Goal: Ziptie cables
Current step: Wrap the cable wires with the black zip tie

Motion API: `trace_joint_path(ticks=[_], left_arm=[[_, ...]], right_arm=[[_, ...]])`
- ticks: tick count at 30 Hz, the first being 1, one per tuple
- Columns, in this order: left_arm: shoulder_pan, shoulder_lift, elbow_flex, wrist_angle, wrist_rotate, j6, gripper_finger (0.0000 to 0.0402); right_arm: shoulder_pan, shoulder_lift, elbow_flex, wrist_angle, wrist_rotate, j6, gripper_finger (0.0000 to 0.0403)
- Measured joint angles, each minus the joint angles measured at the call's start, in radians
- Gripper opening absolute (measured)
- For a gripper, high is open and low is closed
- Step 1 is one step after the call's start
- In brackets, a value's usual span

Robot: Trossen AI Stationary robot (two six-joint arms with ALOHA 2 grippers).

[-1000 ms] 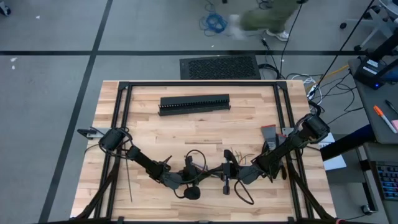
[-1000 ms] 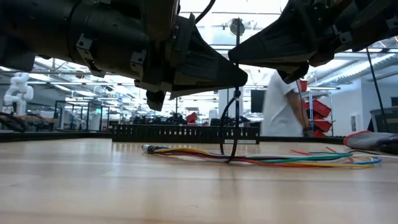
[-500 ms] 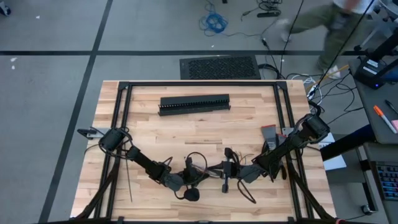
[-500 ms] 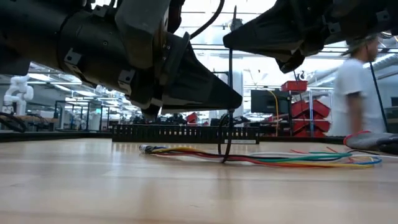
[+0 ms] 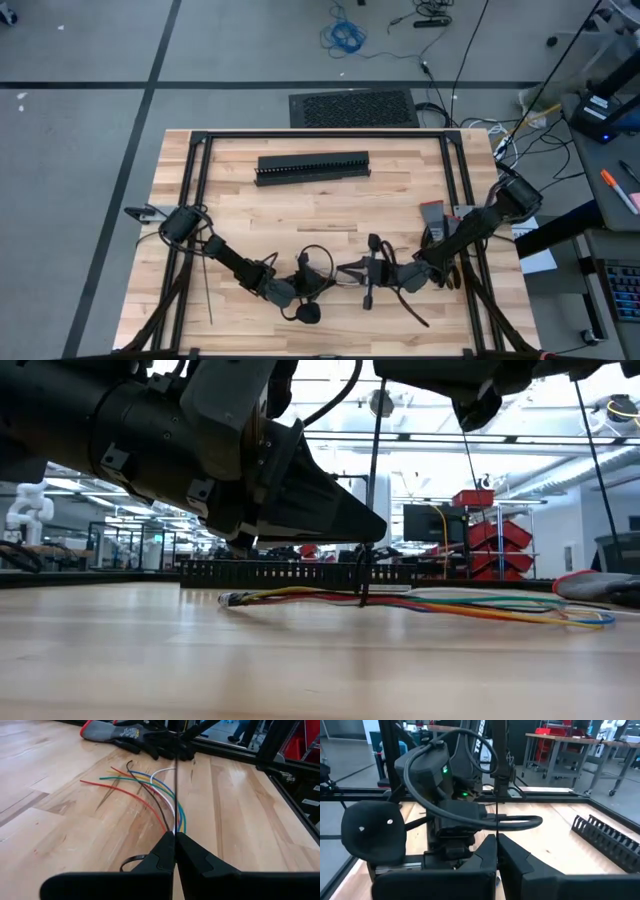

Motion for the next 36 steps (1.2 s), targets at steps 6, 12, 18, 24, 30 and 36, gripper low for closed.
trace_joint_path(ticks=[6,12,18,24,30,36], left_arm=[[0.001,0.000,0.000,0.000,-0.001,0.000,0.0016],[0.002,0.000,0.000,0.002,-0.002,0.000,0.0016],[0.002,0.000,0.000,0.004,-0.004,0.000,0.0016],[0.002,0.000,0.000,0.003,-0.005,0.000,0.0016],[0.002,0.000,0.000,0.004,-0.006,-0.001,0.0016],[0.002,0.001,0.000,0.005,-0.008,-0.001,0.0016]], right_arm=[[-0.001,-0.030,0.000,-0.023,-0.001,-0.012,0.0000],[0.005,-0.072,0.000,-0.031,0.019,-0.062,0.0000],[0.028,-0.138,0.000,-0.039,0.023,-0.116,0.0000],[0.046,-0.190,0.000,-0.067,0.048,-0.153,0.0000],[0.046,-0.240,0.000,-0.080,0.048,-0.194,0.0000],[0.046,-0.291,0.000,-0.130,0.047,-0.203,0.0000]])
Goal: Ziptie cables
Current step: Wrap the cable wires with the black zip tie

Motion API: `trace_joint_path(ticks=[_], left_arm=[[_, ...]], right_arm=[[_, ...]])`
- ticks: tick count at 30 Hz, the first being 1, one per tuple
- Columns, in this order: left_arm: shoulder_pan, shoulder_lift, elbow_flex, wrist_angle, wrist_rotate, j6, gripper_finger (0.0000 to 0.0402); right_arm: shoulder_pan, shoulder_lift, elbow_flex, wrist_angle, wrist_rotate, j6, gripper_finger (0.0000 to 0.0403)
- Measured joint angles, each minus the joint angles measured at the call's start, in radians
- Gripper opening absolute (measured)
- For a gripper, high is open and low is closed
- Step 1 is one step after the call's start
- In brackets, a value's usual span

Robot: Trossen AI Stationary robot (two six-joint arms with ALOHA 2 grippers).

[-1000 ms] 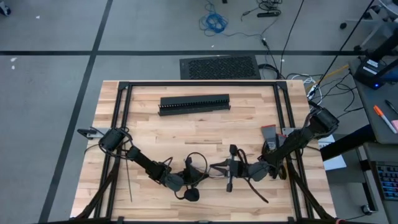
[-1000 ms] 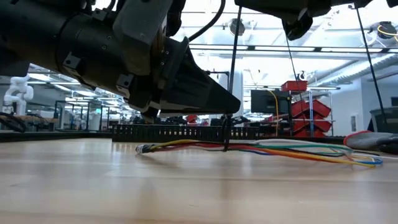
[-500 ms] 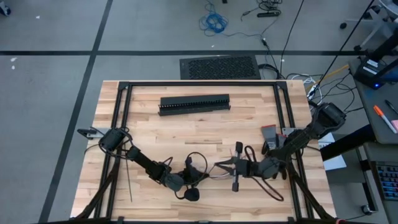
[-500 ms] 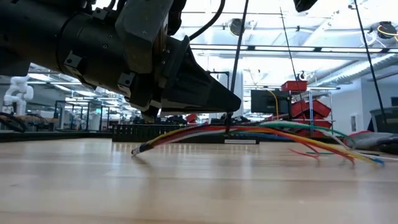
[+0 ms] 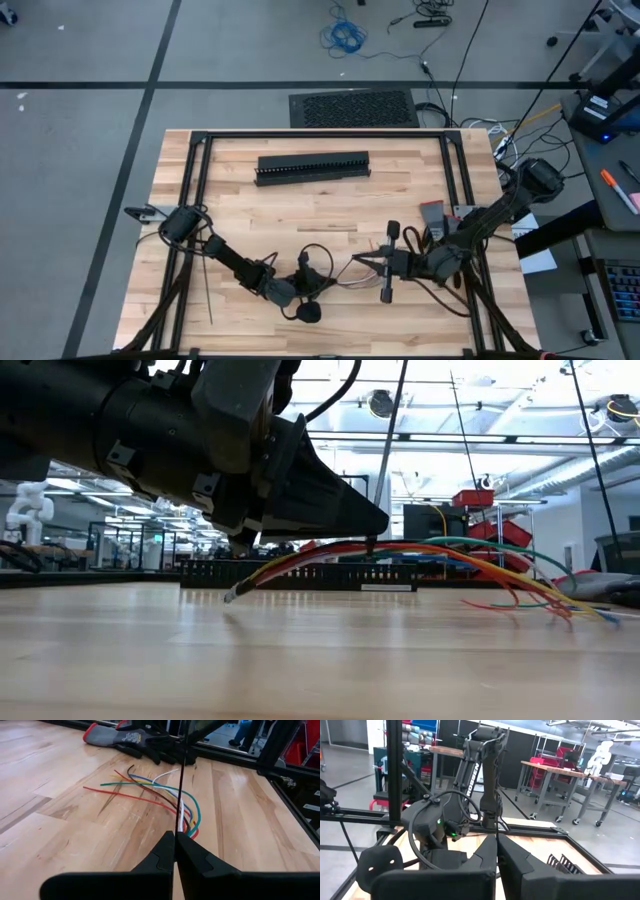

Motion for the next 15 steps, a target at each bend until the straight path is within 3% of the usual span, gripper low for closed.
trace_joint_path(ticks=[6,15], left_arm=[[0.002,0.068,0.017,0.070,-0.011,-0.026,0.0016],[0.015,0.124,0.053,0.048,-0.011,-0.026,0.0016]], right_arm=[[0.000,-0.015,-0.001,-0.017,-0.003,-0.005,0.0000],[0.005,0.008,-0.002,-0.066,-0.008,0.086,0.0000]])
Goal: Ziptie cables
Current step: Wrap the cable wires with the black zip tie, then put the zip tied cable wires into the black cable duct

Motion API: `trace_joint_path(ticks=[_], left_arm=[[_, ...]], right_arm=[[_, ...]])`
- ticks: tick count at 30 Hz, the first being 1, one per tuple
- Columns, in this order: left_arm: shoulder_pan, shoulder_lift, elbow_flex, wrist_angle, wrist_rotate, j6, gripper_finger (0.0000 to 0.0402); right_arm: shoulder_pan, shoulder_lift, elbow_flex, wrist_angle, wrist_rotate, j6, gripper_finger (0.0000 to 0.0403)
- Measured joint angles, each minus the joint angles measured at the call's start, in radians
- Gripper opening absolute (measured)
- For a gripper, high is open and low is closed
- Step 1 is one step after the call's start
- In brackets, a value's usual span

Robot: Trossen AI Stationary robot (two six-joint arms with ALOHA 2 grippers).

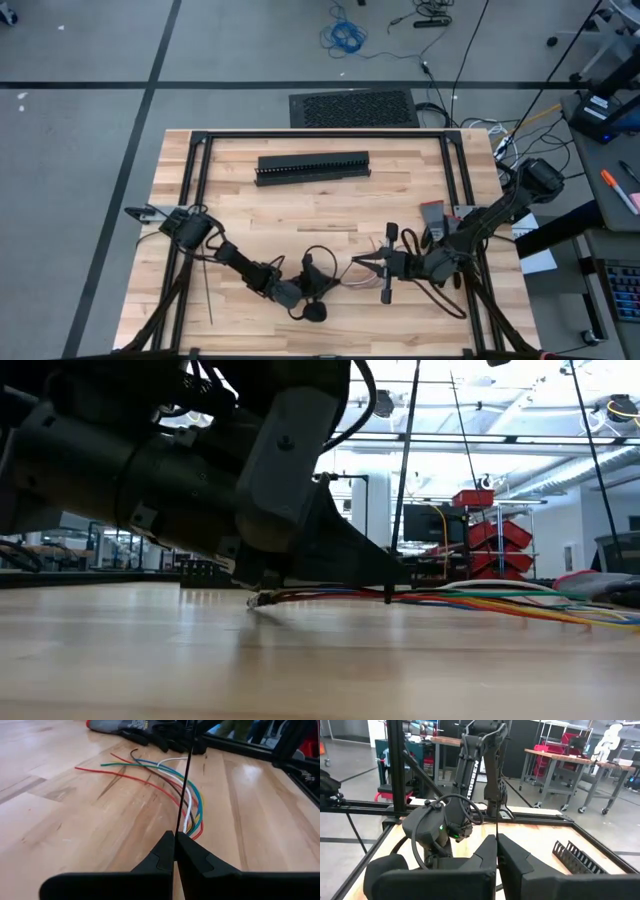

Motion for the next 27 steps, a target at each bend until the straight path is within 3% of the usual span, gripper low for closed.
trace_joint_path(ticks=[4,8,12,16,21,27], left_arm=[[-0.002,0.000,0.000,0.003,-0.024,0.032,0.0016],[-0.003,0.001,-0.004,0.044,-0.035,0.101,0.0016],[-0.008,0.000,-0.002,0.138,-0.002,0.161,0.0032],[-0.007,0.000,-0.003,0.123,-0.002,0.158,0.0084],[-0.018,-0.003,-0.004,0.124,-0.103,0.177,0.0155],[-0.072,-0.089,-0.014,0.101,-0.350,0.349,0.0182]], right_arm=[[0.010,0.000,0.000,0.001,-0.003,0.009,0.0000],[0.010,0.000,0.004,-0.032,-0.109,0.109,0.0010],[0.013,-0.003,0.005,-0.113,-0.124,0.181,0.0053],[0.015,-0.002,0.005,-0.173,-0.106,0.225,0.0112],[0.026,-0.002,0.005,-0.235,-0.066,0.325,0.0156],[0.119,-0.001,0.004,-0.250,-0.011,0.374,0.0137]])
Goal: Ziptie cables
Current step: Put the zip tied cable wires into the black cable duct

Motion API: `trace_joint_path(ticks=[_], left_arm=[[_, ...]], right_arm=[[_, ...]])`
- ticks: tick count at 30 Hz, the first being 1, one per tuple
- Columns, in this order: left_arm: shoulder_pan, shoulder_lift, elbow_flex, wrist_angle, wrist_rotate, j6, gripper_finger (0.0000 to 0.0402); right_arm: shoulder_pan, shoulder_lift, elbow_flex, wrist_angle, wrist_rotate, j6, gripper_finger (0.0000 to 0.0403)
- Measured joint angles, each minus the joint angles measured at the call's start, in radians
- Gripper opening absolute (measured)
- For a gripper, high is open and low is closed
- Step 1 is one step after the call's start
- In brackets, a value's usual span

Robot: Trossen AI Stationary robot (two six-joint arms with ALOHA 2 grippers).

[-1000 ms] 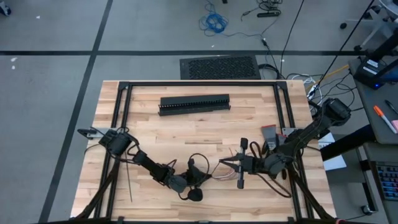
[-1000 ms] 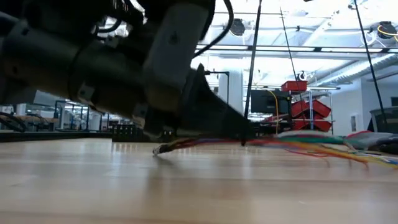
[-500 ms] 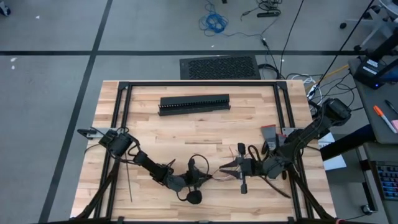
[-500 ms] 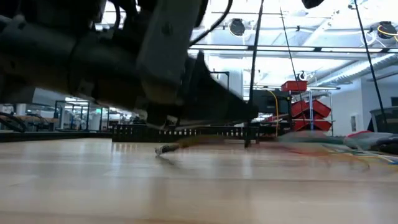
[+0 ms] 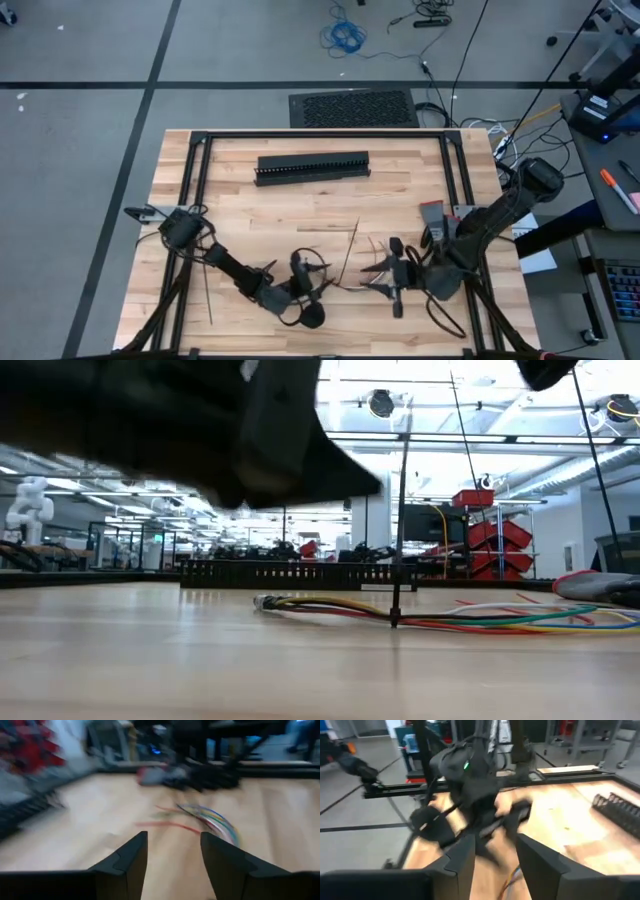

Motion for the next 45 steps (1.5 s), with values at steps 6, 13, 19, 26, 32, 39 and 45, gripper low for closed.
trace_joint_path(ticks=[6,13,19,26,32,39,45], left_arm=[[-0.058,-0.154,-0.029,-0.008,-0.186,0.210,0.0183],[-0.045,-0.192,-0.038,-0.344,-0.132,-0.069,0.0183],[-0.007,-0.159,-0.038,-0.453,0.173,-0.106,0.0183],[0.052,-0.165,-0.014,-0.701,0.372,0.119,0.0183],[0.146,-0.171,0.015,-0.859,0.518,0.095,0.0183],[0.219,-0.173,0.017,-0.897,0.674,-0.012,0.0150],[0.234,-0.174,0.018,-0.972,0.683,-0.132,0.0056]], right_arm=[[0.115,0.013,0.000,-0.030,0.027,0.168,0.0107],[0.164,0.253,-0.001,-0.051,0.154,0.471,0.0071],[0.164,0.461,-0.002,0.132,0.192,0.503,0.0038],[0.162,0.495,-0.002,0.292,0.157,0.384,0.0028],[0.162,0.473,-0.001,0.345,0.141,0.318,0.0031],[0.162,0.473,-0.001,0.356,0.137,0.312,0.0031],[0.162,0.473,-0.001,0.352,0.137,0.307,0.0031]])
